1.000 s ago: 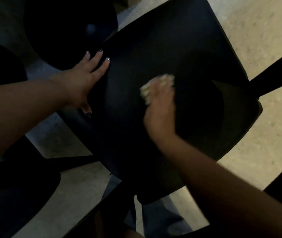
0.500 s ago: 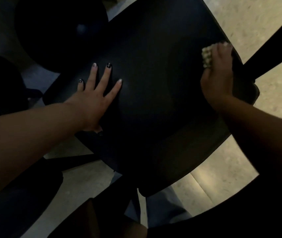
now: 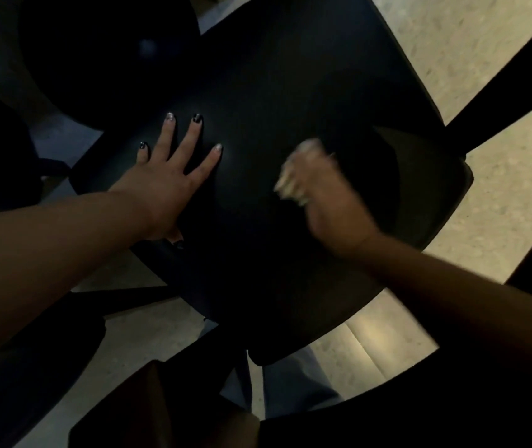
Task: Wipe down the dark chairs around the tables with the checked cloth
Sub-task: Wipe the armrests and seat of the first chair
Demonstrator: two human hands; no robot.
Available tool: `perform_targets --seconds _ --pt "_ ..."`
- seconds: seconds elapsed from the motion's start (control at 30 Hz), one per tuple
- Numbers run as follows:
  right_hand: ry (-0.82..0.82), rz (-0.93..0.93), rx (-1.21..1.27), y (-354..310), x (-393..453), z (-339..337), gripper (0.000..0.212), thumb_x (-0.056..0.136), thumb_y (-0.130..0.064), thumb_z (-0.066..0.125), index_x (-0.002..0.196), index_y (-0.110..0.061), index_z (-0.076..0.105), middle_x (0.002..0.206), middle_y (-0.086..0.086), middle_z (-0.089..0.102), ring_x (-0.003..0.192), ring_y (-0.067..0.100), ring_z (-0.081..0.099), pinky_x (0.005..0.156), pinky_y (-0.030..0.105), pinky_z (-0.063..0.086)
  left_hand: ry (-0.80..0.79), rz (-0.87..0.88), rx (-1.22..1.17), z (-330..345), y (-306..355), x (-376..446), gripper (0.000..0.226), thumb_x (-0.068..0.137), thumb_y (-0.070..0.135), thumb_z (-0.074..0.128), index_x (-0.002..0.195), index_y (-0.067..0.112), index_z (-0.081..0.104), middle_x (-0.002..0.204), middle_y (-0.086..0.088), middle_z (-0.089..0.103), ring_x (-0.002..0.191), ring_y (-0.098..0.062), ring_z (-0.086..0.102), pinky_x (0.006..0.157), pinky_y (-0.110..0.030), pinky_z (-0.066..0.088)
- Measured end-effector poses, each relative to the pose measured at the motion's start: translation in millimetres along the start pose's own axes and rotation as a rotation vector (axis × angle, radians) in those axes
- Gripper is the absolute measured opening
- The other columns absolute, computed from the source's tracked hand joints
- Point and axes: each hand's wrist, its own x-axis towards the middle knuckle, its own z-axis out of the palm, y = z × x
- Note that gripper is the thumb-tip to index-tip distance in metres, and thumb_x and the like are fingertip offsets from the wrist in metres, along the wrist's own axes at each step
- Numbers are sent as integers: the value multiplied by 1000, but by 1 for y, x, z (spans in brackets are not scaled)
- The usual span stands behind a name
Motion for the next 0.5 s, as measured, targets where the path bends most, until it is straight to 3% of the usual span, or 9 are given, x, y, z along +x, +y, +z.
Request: perform_targets --seconds 0.13,0.2,0.3,0.4,0.5 --pt "145 489 -107 70 0 -34 58 91 3 43 147 2 26 155 21 21 146 33 11 120 31 7 12 -2 -28 -1 0 -1 145 61 51 85 146 29 -30 146 -12 -46 139 -43 -32 115 -57 14" --pt "175 537 -170 62 -3 -23 61 90 0 38 149 1 21 157 21 14 147 34 5 121 36 6 20 -3 -29 1 0 -1 145 60 50 85 147 30 -29 147 -12 -45 139 -42 -32 115 -57 14" --pt "78 380 -153 17 -17 2 60 88 -5 34 147 5 23 153 29 17 144 41 11 119 44 6 37 -1 -32 3 -1 0 145 59 51 86 147 30 -28 148 -11 -44 139 -42 -31 114 -59 15" --pt "-202 122 -59 -42 -38 25 48 98 -7 30 144 4 29 150 27 27 140 43 24 117 51 18 54 -2 -38 4 -1 1 146 57 50 87 148 31 -27 149 -10 -44 140 -41 -31 115 -59 15" --pt "-306 -273 10 -87 -53 46 48 98 -11 33 144 1 31 153 19 26 143 37 16 119 44 5 63 -7 -31 5 -1 1 147 57 51 87 148 30 -27 148 -11 -44 140 -42 -30 115 -59 15"
